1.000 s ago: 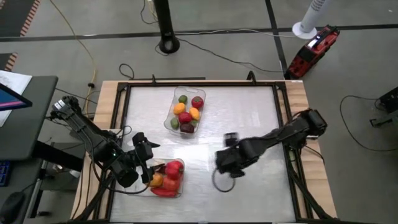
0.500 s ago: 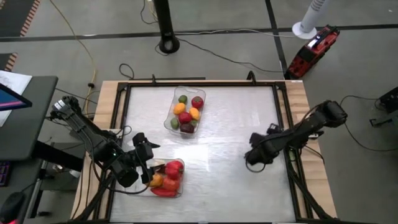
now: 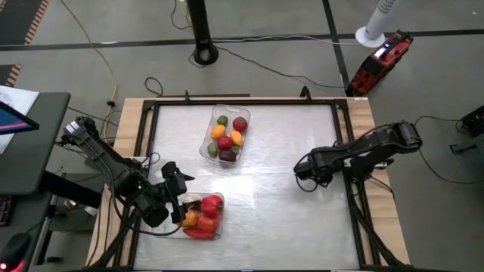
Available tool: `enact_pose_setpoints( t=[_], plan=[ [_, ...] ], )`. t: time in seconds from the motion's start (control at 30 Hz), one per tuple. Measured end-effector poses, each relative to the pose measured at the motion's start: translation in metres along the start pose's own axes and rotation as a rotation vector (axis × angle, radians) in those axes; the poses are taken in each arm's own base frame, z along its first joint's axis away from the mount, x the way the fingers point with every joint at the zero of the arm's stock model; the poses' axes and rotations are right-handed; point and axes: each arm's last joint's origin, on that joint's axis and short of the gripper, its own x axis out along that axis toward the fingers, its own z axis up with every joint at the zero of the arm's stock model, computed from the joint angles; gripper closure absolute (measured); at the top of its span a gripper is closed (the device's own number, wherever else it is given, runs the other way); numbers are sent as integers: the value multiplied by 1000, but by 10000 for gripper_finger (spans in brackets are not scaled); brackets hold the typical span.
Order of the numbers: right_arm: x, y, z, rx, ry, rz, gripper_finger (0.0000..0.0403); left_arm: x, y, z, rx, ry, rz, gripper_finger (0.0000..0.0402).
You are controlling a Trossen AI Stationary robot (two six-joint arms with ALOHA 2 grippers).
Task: Sort produce into baskets
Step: Put the onion into the bottom transparent bin
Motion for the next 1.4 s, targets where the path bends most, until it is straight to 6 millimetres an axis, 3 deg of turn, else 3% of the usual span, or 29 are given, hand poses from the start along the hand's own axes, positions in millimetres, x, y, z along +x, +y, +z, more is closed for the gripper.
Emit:
enact_pose_setpoints(
  t=[0.37,0.63,1.0,1.17,1.4],
  plan=[
    [18,-6,21,-8,118,31,8,0,0,0,0,5,-4,42],
    [39,2,41,-65,258,19,18,0,-1,-1,-9,24,-22,42],
    [61,14,53,-136,408,-31,77,0,-1,-1,-4,25,-22,42],
    [52,18,51,-158,372,-35,95,0,-1,-1,-5,25,-22,42],
    [-7,33,45,-147,87,58,95,0,0,-1,-2,22,-19,42]
  ],
)
